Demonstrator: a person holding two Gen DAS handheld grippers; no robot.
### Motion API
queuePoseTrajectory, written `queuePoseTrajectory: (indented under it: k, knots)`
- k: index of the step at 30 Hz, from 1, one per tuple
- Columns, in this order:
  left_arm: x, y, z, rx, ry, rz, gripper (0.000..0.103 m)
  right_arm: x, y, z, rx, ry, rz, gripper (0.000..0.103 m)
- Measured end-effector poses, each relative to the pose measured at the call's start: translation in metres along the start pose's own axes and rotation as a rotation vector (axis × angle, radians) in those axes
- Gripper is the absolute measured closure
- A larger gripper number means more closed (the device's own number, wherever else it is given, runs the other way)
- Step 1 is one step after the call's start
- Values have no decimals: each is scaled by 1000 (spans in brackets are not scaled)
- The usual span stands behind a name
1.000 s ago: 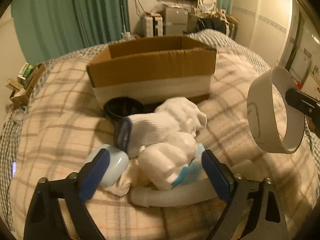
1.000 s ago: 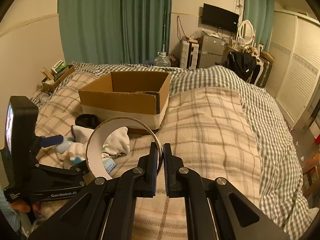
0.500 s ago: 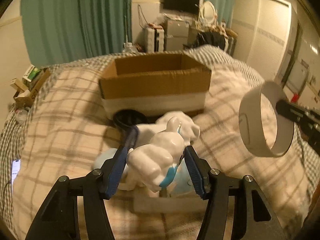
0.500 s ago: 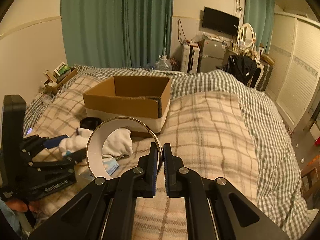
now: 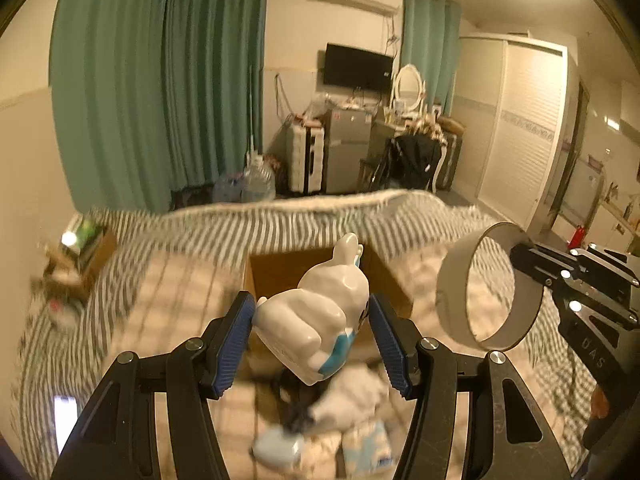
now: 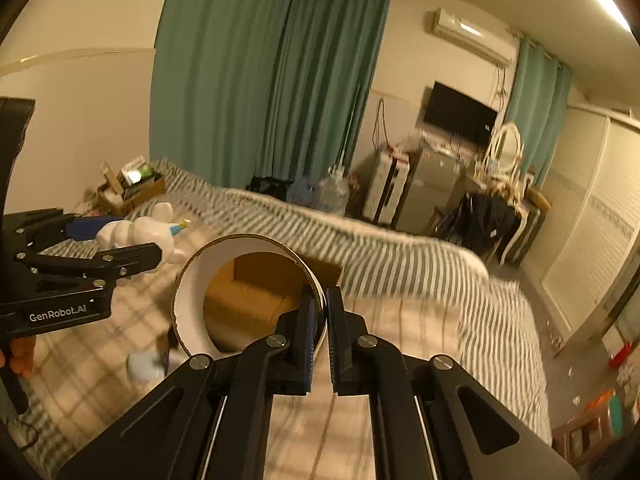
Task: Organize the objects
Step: 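Grasp the white bunny figurine with the left gripper while the right holds the tape, then carry the figurine and tape roll into the box and open both grippers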
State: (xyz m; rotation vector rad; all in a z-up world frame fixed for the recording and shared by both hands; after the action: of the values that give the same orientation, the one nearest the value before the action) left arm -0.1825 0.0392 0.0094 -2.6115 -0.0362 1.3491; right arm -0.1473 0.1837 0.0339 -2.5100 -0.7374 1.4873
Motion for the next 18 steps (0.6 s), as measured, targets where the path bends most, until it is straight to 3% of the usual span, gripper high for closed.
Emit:
queuePoseTrajectory:
  k: [6,10,18]
  knots:
    - [-64,-2,37,14,-10,-3,43,-69,-27,34,21,-39,-7,98]
    - [-81,5,83,-1,26,-17,43,-92,-36,85,23,-6,2,98]
    - [-44,24,173,-41,145,14,43,-57,-14,203,-48,152,8,98]
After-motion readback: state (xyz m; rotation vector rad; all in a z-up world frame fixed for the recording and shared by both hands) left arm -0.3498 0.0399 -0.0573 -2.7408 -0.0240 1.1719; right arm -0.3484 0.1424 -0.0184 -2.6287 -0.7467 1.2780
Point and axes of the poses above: each gripper's, at about its wrist camera, not at the fingertips, and z roughly the way its jaws point, y to its left, x to its underside, the point moved 8 cm from there along z, roughly the way its jaws point, and after that the axes turned 10 degrees about -z, right-handed, at the moved point
